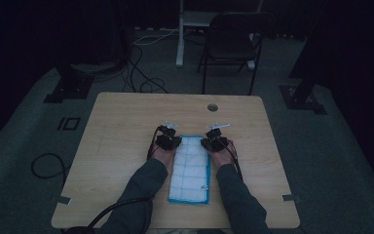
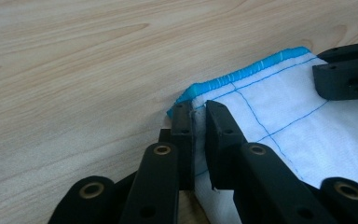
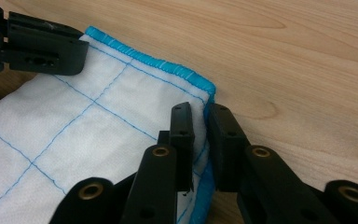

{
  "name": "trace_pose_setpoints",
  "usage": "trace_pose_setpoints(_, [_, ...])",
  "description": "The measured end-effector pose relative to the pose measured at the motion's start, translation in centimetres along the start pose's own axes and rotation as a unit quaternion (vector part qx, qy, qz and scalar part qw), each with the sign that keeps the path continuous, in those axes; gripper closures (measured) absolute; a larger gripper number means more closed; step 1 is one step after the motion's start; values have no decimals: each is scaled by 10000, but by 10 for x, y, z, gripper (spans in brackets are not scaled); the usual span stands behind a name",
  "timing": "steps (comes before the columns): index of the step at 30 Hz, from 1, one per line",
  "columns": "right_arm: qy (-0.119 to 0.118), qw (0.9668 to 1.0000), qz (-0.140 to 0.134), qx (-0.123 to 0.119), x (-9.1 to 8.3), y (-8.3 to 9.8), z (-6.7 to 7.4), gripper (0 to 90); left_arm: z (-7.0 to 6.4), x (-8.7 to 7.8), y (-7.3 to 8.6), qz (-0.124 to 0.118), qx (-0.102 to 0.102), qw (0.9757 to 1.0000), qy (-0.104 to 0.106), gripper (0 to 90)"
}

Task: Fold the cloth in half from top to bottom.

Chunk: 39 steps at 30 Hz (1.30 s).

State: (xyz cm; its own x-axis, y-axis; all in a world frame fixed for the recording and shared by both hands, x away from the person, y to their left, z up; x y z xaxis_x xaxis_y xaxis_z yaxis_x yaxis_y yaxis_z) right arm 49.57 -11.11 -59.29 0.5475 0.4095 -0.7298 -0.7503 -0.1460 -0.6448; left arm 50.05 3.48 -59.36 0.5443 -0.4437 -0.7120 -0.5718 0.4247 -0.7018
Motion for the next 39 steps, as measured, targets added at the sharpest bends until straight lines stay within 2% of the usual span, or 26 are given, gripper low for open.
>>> trace_pose_setpoints(4, [-10, 10000, 11, 10, 0, 0, 0, 827, 2, 0, -1, 71, -124, 9998, 125, 853])
trace_pose_setpoints(8, [-74, 10000, -4, 55, -1, -2, -1, 829, 2, -2, -2, 54, -20, 9999, 82, 860])
trace_pose_setpoints(24, [-177, 9993, -322, -115, -20, -29, 4, 829, 9, -25, -30, -387, -23, 9992, 70, 863])
trace_pose_setpoints(35, [-226, 9981, -543, -166, -33, -41, 5, 829, 8, -39, -46, -568, 38, 9982, 163, 862])
trace_pose_setpoints(39, [-254, 9975, -635, -194, -39, -45, 5, 829, 8, -42, -49, -592, -51, 9980, 209, 861])
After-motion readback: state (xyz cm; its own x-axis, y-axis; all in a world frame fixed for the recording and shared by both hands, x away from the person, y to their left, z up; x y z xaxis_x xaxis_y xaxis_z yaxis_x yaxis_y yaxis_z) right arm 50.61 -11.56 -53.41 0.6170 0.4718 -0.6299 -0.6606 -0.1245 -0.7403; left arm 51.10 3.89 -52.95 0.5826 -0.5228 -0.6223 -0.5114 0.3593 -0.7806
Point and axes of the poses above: each handheld gripper's, and its own axes: x roughly forward along the jaws, y roughly out of its underside, z roughly to its left, the point moved 8 cm from there along x, roughly forward along the jaws, and after that the axes turned 10 degrees about x, right-handed, at the moved point
